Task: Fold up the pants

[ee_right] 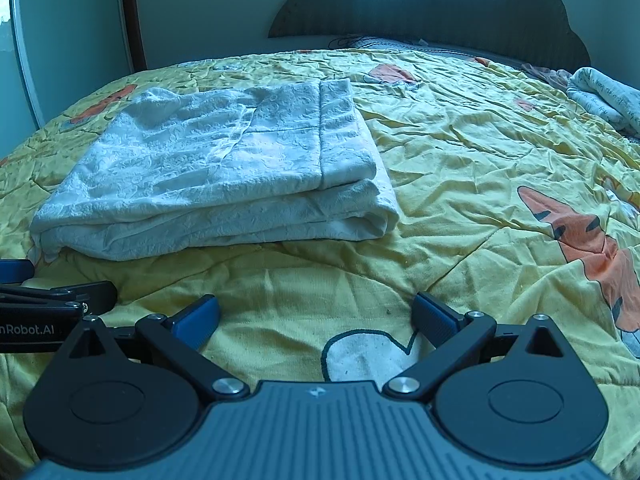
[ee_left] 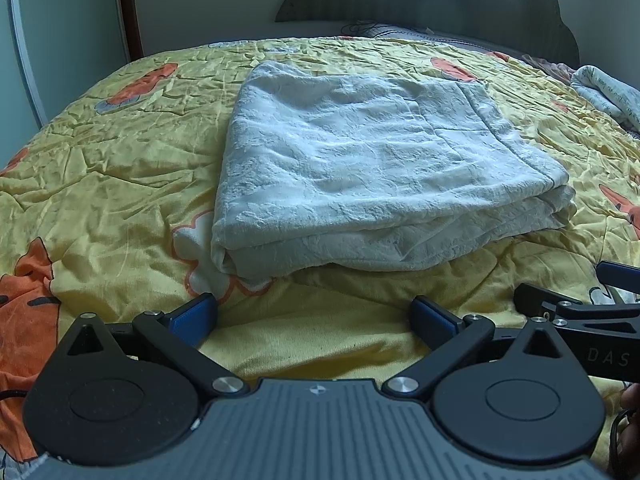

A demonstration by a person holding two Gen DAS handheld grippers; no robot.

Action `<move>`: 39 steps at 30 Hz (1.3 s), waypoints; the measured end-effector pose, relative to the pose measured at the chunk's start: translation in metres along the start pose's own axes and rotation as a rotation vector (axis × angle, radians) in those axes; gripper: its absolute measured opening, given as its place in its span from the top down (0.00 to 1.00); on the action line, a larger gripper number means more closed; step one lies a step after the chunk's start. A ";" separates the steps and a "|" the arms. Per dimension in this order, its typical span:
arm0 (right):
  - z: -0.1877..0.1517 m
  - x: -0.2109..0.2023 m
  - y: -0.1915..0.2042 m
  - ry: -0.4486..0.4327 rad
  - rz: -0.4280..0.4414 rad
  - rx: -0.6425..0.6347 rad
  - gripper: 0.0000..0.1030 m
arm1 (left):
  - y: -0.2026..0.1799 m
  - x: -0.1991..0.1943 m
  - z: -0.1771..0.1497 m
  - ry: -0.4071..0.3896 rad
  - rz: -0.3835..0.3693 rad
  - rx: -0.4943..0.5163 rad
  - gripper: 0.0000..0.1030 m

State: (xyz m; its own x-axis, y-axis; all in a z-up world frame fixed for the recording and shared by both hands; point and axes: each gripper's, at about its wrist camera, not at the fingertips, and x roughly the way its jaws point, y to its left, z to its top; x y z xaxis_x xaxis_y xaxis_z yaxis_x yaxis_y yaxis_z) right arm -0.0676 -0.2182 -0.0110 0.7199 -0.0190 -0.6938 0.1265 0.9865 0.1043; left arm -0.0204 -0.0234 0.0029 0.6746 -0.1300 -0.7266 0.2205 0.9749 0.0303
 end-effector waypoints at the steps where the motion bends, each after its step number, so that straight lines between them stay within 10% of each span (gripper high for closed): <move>1: 0.000 0.000 0.000 0.000 -0.001 0.000 0.00 | 0.000 0.001 0.000 0.000 -0.001 0.001 0.00; 39: -0.001 0.004 0.003 -0.041 0.016 -0.020 0.00 | 0.001 0.002 -0.007 -0.071 0.000 0.003 0.00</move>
State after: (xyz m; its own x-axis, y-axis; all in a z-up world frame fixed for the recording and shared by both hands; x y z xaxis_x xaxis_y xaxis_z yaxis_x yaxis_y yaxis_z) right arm -0.0649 -0.2155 -0.0141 0.7493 -0.0090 -0.6622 0.1009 0.9898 0.1008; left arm -0.0232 -0.0215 -0.0034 0.7229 -0.1421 -0.6762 0.2219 0.9745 0.0325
